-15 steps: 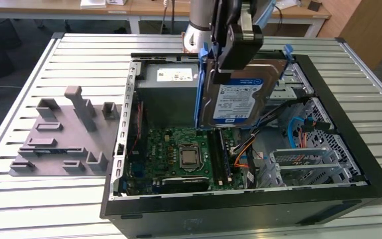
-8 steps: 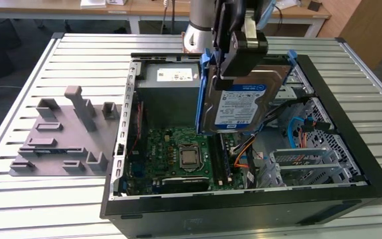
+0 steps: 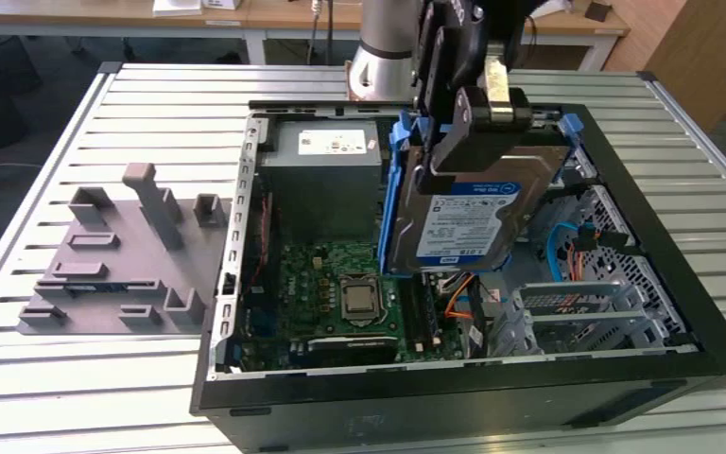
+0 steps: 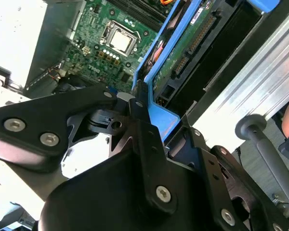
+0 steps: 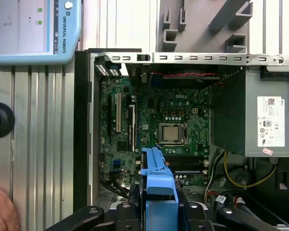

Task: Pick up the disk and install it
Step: 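Insert the disk into the insertion slot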

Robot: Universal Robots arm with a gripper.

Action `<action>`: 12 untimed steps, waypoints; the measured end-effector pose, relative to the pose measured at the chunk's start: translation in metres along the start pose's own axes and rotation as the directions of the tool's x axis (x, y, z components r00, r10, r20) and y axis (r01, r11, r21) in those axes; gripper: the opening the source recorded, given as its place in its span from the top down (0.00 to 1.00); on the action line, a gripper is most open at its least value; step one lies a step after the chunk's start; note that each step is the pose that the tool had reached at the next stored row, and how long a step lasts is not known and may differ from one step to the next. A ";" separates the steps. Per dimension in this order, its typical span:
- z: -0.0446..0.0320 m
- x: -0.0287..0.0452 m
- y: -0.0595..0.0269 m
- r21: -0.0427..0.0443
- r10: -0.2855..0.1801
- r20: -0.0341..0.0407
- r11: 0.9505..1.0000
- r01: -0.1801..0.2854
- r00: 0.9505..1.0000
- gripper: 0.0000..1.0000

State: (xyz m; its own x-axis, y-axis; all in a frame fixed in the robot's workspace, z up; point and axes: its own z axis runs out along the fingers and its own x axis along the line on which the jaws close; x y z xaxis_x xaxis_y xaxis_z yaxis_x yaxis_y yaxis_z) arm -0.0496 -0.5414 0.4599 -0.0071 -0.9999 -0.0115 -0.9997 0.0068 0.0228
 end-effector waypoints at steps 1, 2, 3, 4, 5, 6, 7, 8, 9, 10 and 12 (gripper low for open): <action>0.0001 0.0012 -0.0026 0.000 0.000 0.000 1.000 0.000 1.000 0.64; 0.0001 0.0022 -0.0051 0.000 0.000 0.000 1.000 0.000 1.000 0.64; 0.0002 0.0027 -0.0082 0.000 0.000 0.000 1.000 0.000 1.000 0.64; 0.0002 0.0030 -0.0114 0.000 0.000 0.000 1.000 0.000 1.000 0.64; 0.0002 0.0033 -0.0144 0.000 0.000 0.000 1.000 0.000 1.000 0.64; 0.0001 0.0037 -0.0173 0.000 0.000 -0.001 1.000 0.000 1.000 0.64; 0.0001 0.0040 -0.0200 0.000 0.000 -0.001 1.000 0.000 1.000 0.64; 0.0001 0.0044 -0.0221 0.000 0.000 -0.001 1.000 0.000 1.000 0.64; 0.0001 0.0049 -0.0241 0.000 0.000 -0.002 1.000 0.000 1.000 0.64; 0.0001 0.0054 -0.0256 0.000 0.000 -0.002 1.000 0.000 1.000 0.64; 0.0003 0.0071 -0.0274 0.000 0.000 -0.004 1.000 0.000 1.000 0.64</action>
State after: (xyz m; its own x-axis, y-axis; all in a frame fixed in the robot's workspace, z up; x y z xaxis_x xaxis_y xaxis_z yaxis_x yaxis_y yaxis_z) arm -0.0223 -0.5486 0.4589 -0.0070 -0.9999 -0.0074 -0.9997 0.0069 0.0227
